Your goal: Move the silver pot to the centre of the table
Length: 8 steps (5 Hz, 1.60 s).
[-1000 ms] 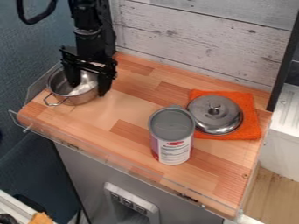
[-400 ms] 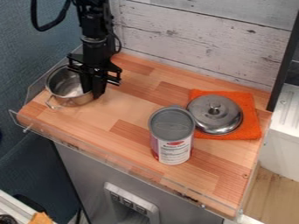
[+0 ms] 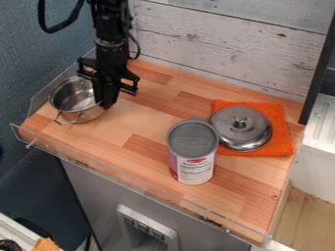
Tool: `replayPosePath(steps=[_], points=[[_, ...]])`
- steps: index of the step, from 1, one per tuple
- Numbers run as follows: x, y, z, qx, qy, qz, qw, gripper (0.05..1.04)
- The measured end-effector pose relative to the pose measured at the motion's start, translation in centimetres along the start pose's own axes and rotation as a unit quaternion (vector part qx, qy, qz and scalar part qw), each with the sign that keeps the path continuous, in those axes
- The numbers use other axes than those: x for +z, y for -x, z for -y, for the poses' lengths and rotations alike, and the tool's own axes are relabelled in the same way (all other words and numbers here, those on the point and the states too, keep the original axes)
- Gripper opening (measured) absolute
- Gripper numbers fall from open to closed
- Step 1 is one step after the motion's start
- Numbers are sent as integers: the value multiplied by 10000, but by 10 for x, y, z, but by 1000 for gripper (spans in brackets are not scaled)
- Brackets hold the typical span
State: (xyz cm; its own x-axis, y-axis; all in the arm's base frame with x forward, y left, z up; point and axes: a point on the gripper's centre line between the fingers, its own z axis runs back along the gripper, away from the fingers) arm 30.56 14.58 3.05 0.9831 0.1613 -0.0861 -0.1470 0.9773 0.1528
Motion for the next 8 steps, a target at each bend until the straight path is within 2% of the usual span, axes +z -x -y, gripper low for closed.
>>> replayPosePath(steps=[1, 2, 3, 4, 5, 6, 7, 8], points=[[19, -8, 33, -265, 44, 123, 9996, 67], [44, -26, 78, -702, 14, 395, 9968, 66], [49, -40, 103, -953, 6, 504, 9942, 64], [31, -44, 108, -979, -51, 240, 9949, 63], [25, -40, 107, -946, -161, 62, 9954, 63], [14, -28, 105, -914, -243, -155, 9954, 63], [10, -14, 104, -811, -227, -251, 9961, 78], [6, -12, 110, -861, -45, -210, 9961, 224]])
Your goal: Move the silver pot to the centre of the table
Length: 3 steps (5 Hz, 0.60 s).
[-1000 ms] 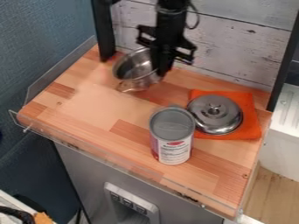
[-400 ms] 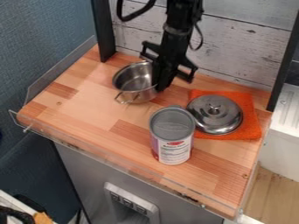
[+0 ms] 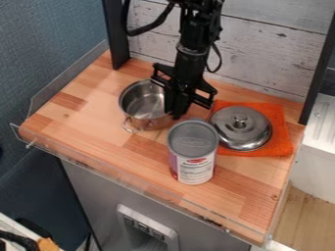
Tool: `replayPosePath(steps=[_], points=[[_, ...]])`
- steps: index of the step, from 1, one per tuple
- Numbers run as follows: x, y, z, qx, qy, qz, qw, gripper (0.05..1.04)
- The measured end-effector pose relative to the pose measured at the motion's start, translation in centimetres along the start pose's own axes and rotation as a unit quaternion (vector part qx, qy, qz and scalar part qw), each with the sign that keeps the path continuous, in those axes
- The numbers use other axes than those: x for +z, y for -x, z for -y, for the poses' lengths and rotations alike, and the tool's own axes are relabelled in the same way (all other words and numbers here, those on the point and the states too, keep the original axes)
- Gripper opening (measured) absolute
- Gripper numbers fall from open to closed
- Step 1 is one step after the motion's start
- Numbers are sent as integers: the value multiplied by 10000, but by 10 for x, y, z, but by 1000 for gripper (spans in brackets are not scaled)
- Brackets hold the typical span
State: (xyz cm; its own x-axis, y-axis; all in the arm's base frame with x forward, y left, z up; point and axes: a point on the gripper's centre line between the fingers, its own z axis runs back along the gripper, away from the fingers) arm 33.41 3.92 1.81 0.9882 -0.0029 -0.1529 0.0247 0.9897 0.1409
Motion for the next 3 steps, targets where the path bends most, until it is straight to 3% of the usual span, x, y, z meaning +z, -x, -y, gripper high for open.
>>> replayPosePath(steps=[1, 2, 3], points=[[12, -3, 0, -68, 40, 266, 9996, 482], [38, -3, 0, -237, 3, 638, 9977, 818], [43, 4, 5, -416, -13, 671, 9969, 1006]])
